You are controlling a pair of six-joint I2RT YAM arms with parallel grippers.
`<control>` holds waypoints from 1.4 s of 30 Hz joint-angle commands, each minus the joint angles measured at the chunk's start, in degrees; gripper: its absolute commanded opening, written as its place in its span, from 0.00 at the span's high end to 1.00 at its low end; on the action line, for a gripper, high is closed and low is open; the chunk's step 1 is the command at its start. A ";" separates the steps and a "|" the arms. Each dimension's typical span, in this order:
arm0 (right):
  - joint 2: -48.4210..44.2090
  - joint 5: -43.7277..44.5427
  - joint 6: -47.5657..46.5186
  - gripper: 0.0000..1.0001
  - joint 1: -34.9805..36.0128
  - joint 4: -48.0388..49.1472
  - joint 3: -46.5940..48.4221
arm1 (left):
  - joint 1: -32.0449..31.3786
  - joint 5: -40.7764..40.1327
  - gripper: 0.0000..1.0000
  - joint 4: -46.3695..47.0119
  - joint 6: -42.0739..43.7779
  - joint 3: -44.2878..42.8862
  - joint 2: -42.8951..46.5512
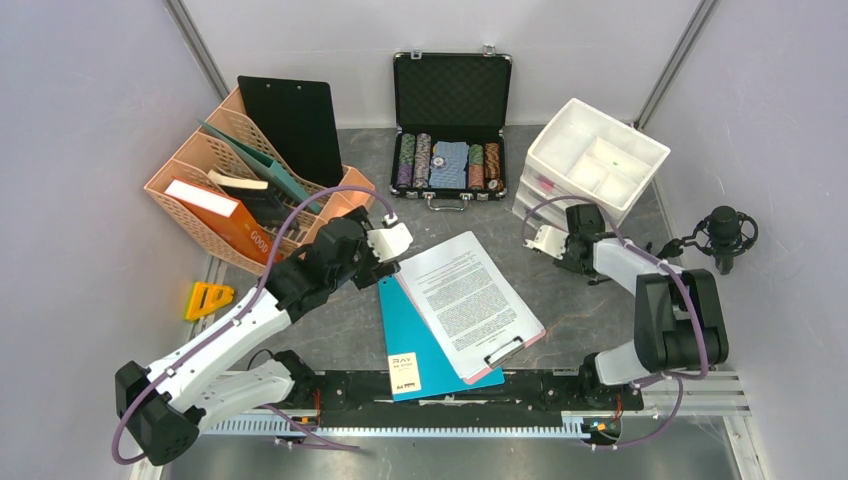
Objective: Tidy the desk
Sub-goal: Move the storage box to the center of the board.
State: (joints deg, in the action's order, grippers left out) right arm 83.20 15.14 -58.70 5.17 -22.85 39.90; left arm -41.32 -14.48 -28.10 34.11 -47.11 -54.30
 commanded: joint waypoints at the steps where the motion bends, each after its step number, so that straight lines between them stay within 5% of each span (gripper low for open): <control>1: 3.84 4.02 -3.80 0.60 -1.54 4.54 5.57 | 0.23 0.67 0.00 2.87 0.70 -1.01 -0.53; 19: 24.90 12.16 0.63 0.58 -4.73 8.40 29.30 | 0.23 0.24 0.00 3.31 1.39 -1.31 -1.14; 36: 21.65 20.38 -27.09 0.58 -7.75 37.30 14.49 | 0.22 -0.61 0.00 3.84 1.95 -1.23 -2.15; 38: 19.64 18.56 -25.05 0.57 -7.83 34.11 14.28 | 0.23 -0.42 0.00 3.75 1.84 -1.40 -1.94; 42: 11.75 3.10 -10.61 0.51 -7.72 12.26 19.21 | 0.23 -0.37 0.00 3.92 1.73 -1.18 -1.46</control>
State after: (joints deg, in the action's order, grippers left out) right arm 104.40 31.35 -78.02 -2.96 3.73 54.11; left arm -41.32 -14.70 -26.41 34.70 -47.11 -56.38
